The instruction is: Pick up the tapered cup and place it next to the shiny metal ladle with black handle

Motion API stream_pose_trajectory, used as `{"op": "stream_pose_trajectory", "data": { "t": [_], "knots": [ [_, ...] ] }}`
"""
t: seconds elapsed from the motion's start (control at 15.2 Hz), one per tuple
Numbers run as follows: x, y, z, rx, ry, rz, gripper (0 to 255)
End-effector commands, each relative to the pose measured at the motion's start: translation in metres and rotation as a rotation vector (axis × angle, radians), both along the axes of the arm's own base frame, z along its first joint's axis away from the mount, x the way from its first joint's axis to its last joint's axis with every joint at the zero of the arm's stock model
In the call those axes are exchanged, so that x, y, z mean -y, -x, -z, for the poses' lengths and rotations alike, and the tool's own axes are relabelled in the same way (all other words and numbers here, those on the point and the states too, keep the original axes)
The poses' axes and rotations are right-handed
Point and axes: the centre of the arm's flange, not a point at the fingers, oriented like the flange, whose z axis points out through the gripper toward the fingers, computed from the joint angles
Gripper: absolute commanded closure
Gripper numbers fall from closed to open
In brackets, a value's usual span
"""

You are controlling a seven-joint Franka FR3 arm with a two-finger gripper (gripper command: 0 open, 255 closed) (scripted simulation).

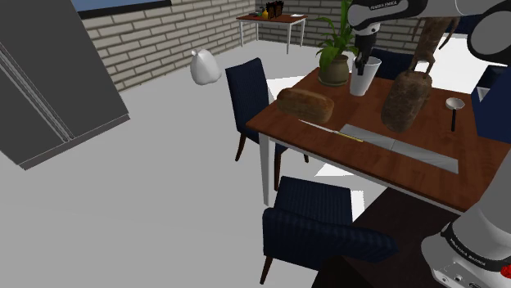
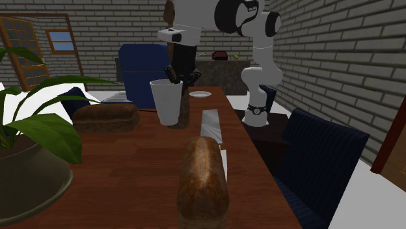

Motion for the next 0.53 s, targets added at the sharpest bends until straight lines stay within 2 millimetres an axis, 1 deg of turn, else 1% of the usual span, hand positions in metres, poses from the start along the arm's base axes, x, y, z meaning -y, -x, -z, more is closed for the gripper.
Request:
{"op": "stream_pose_trajectory", "data": {
  "t": [0.0,0.46],
  "knots": [
    [0.000,0.000,-0.011,0.000,0.000,0.000,255],
    [0.000,0.000,-0.048,0.000,0.000,0.000,255]
  ]
}}
